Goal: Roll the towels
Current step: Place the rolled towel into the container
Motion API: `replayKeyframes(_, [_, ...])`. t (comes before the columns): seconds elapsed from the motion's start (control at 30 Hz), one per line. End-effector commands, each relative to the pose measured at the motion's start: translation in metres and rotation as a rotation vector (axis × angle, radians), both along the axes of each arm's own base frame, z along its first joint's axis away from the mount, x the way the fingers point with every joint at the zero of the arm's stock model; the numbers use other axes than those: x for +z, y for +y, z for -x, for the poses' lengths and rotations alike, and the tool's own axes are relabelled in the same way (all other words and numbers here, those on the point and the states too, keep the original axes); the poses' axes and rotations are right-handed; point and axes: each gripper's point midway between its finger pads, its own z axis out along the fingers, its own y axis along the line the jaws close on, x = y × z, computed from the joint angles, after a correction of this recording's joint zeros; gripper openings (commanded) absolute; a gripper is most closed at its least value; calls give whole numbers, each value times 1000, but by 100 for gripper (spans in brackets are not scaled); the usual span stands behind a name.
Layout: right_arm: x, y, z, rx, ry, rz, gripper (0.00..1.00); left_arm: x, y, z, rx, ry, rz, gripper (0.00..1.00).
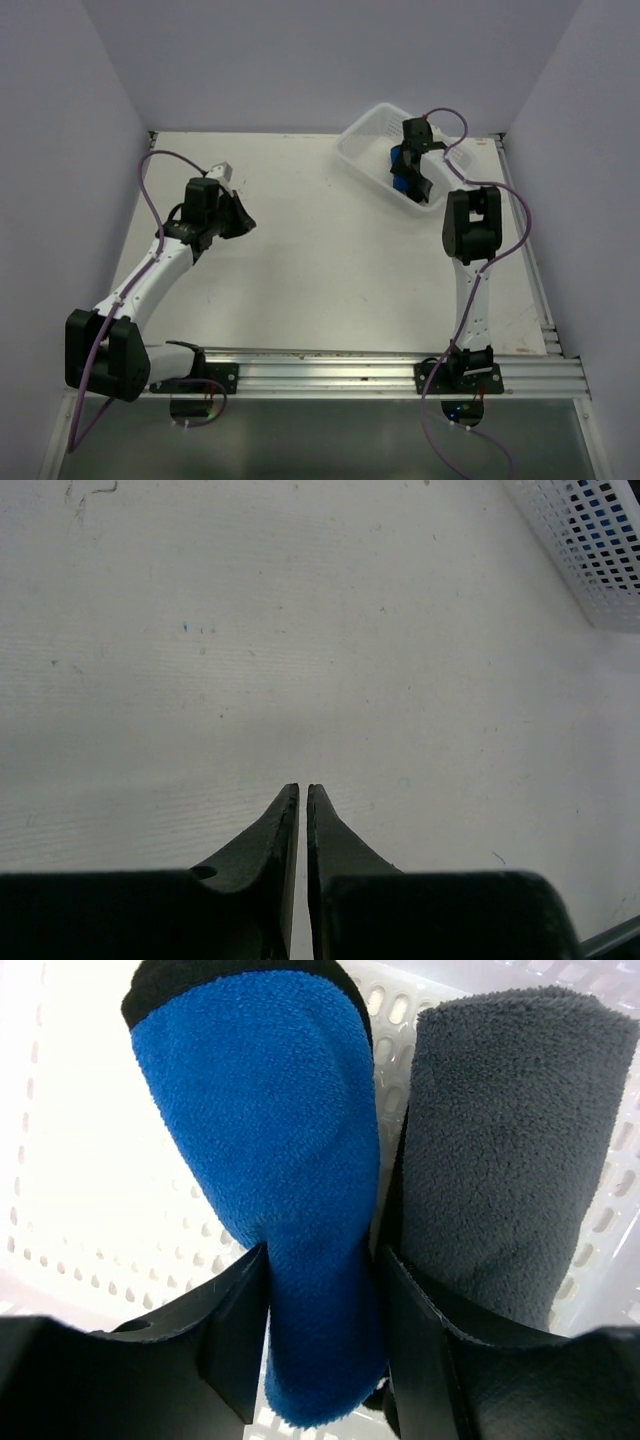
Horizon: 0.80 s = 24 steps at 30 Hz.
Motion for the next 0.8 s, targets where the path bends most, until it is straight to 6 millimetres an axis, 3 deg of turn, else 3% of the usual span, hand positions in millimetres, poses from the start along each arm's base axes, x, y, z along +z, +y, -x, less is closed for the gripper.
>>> replayKeyframes(0.0, [63,-3,-4,31,-78,24,51,2,-1,-3,-24,-28,7,13])
replayKeyframes(0.37, [104,-2,-5,91,-146,51,57,2,-1,-3,-33,-27,15,26])
replayKeyframes(0.47, [128,-2,-1,107,-189,55,58,5,1,-4,-25,-38,8,31])
replayKeyframes(0.5, [151,-3,3,113,-235,57,60,6,4,-5,-15,-39,2,34])
replayKeyframes(0.57, [163,1,10,144,-278,45,63,11,9,-6,3,-59,-15,45])
replayKeyframes(0.6, [190,1,17,149,-335,36,64,15,11,-6,10,-70,-19,49])
replayKeyframes(0.63, [201,7,22,181,-366,11,69,16,15,-7,25,-78,-31,55])
replayKeyframes(0.7, [210,13,31,216,-399,1,74,19,17,-7,33,-88,-39,61])
replayKeyframes(0.73, [233,16,43,232,-445,-2,75,22,20,-8,45,-101,-50,64])
replayKeyframes(0.77, [226,23,52,268,-436,-3,76,24,23,-8,51,-106,-57,66])
